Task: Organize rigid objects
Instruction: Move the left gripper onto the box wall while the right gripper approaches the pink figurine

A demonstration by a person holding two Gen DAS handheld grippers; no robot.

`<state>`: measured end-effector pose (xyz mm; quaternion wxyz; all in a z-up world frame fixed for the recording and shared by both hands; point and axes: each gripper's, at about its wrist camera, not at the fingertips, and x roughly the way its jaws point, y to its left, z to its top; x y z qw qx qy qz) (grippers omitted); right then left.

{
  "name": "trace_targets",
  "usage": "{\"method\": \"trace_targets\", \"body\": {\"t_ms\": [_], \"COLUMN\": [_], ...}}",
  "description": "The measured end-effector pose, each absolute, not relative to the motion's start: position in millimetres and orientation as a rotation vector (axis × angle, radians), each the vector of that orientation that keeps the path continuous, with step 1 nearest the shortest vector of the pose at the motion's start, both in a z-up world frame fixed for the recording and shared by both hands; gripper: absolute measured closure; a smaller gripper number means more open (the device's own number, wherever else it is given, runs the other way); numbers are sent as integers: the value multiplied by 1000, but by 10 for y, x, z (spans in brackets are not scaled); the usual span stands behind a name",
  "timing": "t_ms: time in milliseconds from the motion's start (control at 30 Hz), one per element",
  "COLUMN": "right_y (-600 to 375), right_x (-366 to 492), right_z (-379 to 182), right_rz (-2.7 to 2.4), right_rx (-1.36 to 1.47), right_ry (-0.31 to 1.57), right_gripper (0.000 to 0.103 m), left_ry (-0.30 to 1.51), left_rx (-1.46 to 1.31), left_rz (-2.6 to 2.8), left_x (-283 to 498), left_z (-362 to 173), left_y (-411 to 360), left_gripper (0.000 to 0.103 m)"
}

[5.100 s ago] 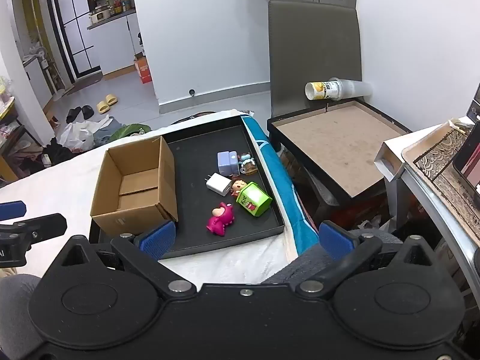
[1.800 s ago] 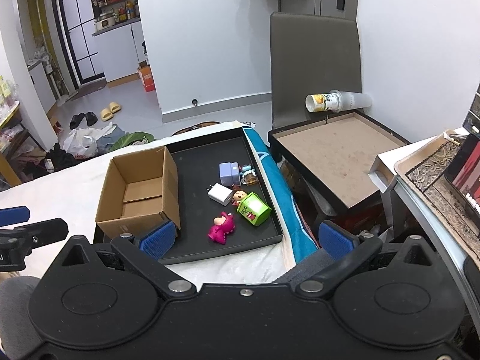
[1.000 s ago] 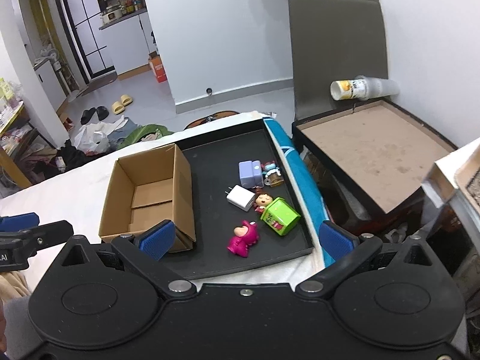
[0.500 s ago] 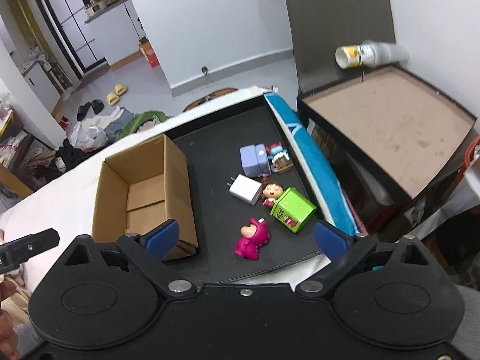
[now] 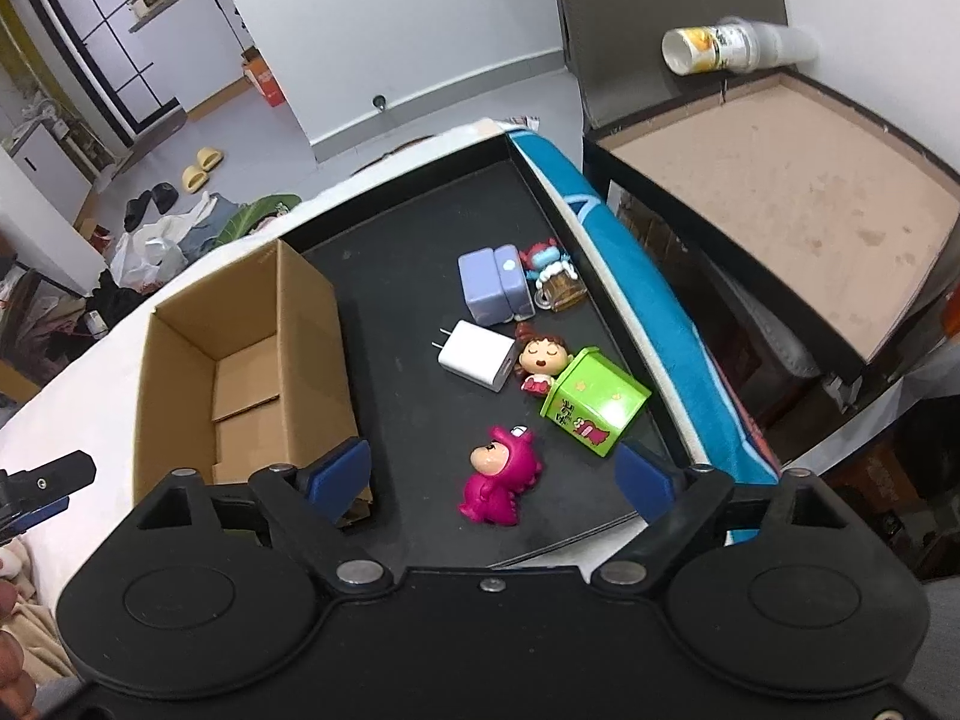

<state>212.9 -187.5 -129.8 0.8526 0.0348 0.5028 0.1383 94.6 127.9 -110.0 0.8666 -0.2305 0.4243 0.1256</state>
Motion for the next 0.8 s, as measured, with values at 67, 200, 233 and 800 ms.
{"method": "trace_targets", "body": {"t_ms": [67, 200, 233, 800], "right_y": [-1872, -1910, -1918, -1801], "right_x": [2166, 2249, 2269, 2438], "right_z": [-1364, -1473, -1505, -1950], "right_rz": [285, 276, 271, 257], "right_rx": [84, 115, 120, 209], "right_ry": [1069, 1096, 1103, 1239], "right_gripper": [19, 22, 22, 39], "left_ry": [902, 923, 928, 939], "left_rx": [-499, -529, -535, -603], "left_rz": [271, 286, 290, 280], "left_x": [977, 1033, 1040, 1181], "left_z": [-1185, -1337, -1372, -1737], "left_y": [1323, 1405, 1420, 1564], "left_gripper": [30, 42, 42, 61]}}
